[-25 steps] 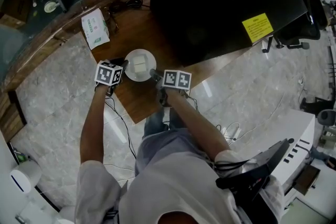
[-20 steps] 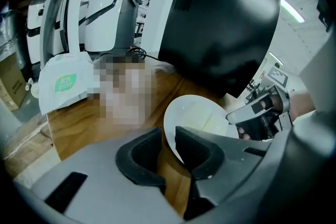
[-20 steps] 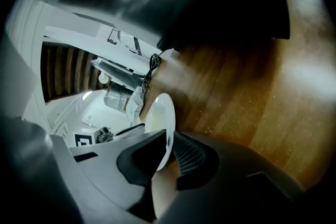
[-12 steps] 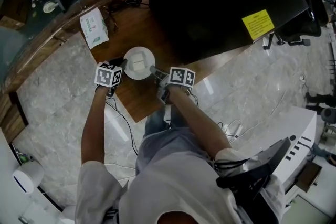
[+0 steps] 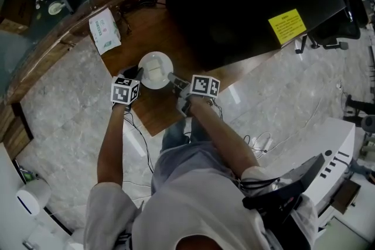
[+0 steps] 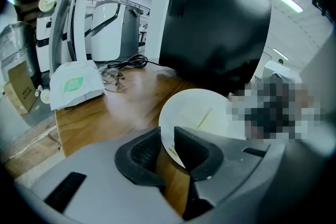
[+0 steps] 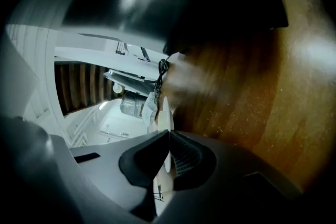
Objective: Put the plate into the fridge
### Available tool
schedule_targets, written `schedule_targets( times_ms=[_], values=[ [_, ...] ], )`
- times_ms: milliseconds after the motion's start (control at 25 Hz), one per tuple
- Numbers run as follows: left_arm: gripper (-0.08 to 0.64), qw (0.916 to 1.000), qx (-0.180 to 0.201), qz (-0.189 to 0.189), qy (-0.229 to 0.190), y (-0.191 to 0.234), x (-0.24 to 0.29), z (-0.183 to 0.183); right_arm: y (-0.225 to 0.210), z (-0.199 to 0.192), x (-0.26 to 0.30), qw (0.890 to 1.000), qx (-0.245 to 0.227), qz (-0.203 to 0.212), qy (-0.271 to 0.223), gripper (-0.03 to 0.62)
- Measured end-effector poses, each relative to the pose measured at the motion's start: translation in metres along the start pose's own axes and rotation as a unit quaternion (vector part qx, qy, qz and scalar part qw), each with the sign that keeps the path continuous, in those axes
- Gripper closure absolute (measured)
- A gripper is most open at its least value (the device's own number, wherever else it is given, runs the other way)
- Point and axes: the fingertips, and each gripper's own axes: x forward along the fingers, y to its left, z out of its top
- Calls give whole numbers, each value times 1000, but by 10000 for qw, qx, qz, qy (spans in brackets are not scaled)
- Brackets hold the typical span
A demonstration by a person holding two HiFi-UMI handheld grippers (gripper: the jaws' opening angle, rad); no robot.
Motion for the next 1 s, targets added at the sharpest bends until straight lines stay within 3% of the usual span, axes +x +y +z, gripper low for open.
schedule_targets(
  times_ms=[240, 560, 760, 1000],
  values=[
    [482, 9984, -356, 12, -437, -15, -7, 5, -3, 0, -11, 9999, 130, 42, -70, 569],
    [482, 9931, 2, 460, -1076, -46, -29, 34, 4, 2, -24, 9995, -262, -60, -172, 569],
    [482, 9909, 166, 433, -1266, -86, -39, 56, 18, 6, -35, 9989, -309, 84, -353, 569],
    [482, 9889, 93, 374, -1436, -122, -51, 71, 31, 13, -55, 9976, -339, 313, -520, 569]
  ],
)
